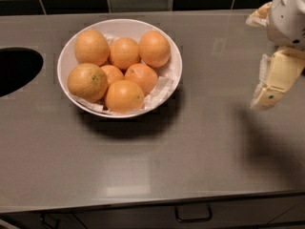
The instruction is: Pick orange from white bowl
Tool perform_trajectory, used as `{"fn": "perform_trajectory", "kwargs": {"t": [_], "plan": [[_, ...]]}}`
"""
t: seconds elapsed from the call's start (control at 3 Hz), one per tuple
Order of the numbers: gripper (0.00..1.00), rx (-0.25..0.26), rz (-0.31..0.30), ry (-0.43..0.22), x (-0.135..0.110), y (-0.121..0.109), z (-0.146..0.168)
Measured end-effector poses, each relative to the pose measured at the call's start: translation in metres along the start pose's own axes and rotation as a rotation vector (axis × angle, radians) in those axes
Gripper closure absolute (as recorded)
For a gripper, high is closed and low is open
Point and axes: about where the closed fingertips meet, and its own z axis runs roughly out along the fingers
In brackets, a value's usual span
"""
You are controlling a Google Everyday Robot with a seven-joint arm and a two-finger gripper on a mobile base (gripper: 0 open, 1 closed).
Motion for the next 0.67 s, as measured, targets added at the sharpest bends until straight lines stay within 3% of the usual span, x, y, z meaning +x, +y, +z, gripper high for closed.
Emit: {"fn": "perform_trajectory", "kwargs": {"t": [0.33, 0.67], "plan": [[0.00, 0.011, -0.098, -0.067, -0.0305, -0.0163, -0.0040], [0.00, 0.011, -0.098, -0.067, -0.0305, -0.0163, -0.0040]]}}
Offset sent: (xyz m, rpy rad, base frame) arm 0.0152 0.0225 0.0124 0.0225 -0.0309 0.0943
